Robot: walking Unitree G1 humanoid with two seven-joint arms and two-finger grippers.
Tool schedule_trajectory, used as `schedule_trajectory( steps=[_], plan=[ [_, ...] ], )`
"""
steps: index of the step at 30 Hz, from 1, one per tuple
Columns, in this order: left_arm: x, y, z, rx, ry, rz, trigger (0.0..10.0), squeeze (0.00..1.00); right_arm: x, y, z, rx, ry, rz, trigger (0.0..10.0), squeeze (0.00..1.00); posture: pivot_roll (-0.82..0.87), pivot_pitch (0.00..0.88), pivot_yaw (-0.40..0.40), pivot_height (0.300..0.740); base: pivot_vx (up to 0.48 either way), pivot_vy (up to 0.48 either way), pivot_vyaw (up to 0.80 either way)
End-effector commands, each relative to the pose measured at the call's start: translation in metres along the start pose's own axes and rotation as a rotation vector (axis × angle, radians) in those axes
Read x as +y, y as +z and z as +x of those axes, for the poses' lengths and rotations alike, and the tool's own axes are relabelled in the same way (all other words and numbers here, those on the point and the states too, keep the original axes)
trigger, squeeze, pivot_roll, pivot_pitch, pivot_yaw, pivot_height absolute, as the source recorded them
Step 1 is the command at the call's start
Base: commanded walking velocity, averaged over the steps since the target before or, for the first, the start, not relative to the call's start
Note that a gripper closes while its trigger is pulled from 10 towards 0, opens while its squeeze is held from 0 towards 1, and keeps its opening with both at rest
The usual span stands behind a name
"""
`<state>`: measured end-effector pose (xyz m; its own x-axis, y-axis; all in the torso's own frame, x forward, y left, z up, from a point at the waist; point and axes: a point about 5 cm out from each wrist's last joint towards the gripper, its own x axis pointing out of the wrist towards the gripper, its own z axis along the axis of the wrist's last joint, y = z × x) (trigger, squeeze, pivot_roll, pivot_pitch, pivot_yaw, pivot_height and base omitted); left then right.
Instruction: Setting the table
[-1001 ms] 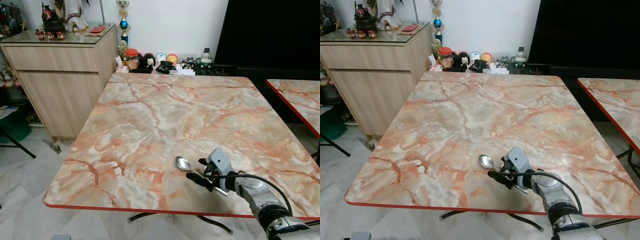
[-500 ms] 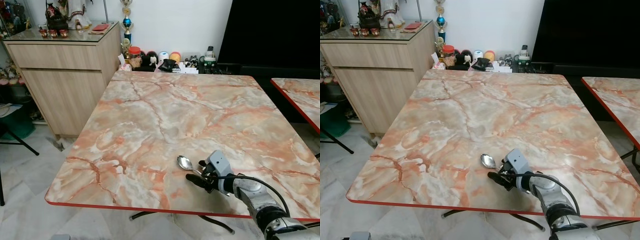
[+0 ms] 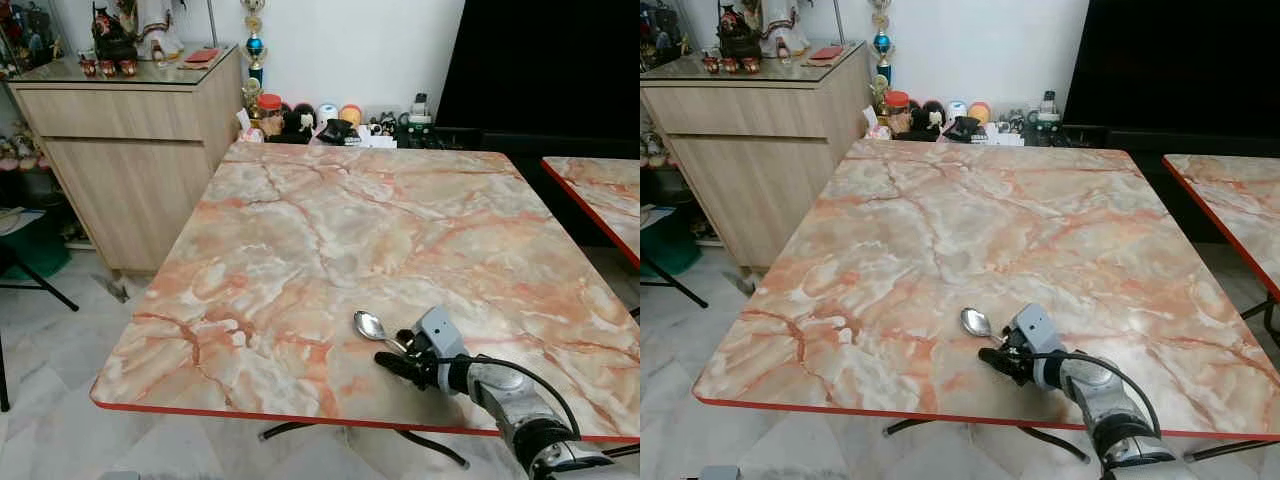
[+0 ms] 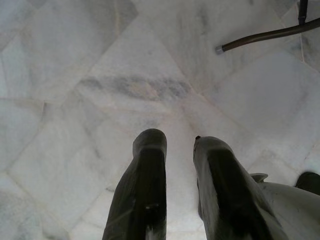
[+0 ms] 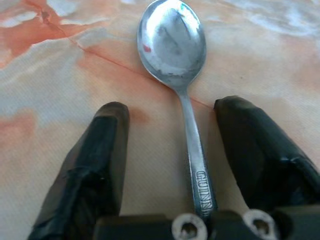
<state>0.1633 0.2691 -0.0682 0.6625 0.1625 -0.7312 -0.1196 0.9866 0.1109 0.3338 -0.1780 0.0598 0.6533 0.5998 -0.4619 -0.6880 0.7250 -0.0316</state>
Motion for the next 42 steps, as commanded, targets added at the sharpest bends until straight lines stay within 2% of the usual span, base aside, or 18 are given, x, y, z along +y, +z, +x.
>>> schedule_trajectory(
  steps=[1,30,41,42],
  plan=[
    [-0.001,-0.006,-0.002,0.020,-0.007,-0.014,10.0,0.00,0.003,-0.012,-0.002,0.045,0.008,0.019,0.0,0.00,0.13,0.013,0.001,0.740,0.000,0.000,0.00],
    [-0.006,-0.006,0.000,0.027,-0.041,-0.024,10.0,0.00,0.010,-0.026,-0.002,0.073,0.015,0.038,0.0,0.00,0.12,0.014,0.004,0.740,0.000,0.000,0.00],
    [-0.007,-0.009,-0.001,0.037,-0.049,-0.012,10.0,0.00,0.004,-0.029,-0.007,0.042,-0.093,0.067,0.0,0.00,0.11,0.000,0.006,0.740,0.000,0.000,0.00],
    [-0.008,-0.009,-0.001,0.037,-0.050,-0.009,10.0,0.00,0.000,-0.027,-0.008,0.025,-0.147,0.067,10.0,0.00,0.11,0.000,0.006,0.740,0.000,0.000,0.00]
  ],
)
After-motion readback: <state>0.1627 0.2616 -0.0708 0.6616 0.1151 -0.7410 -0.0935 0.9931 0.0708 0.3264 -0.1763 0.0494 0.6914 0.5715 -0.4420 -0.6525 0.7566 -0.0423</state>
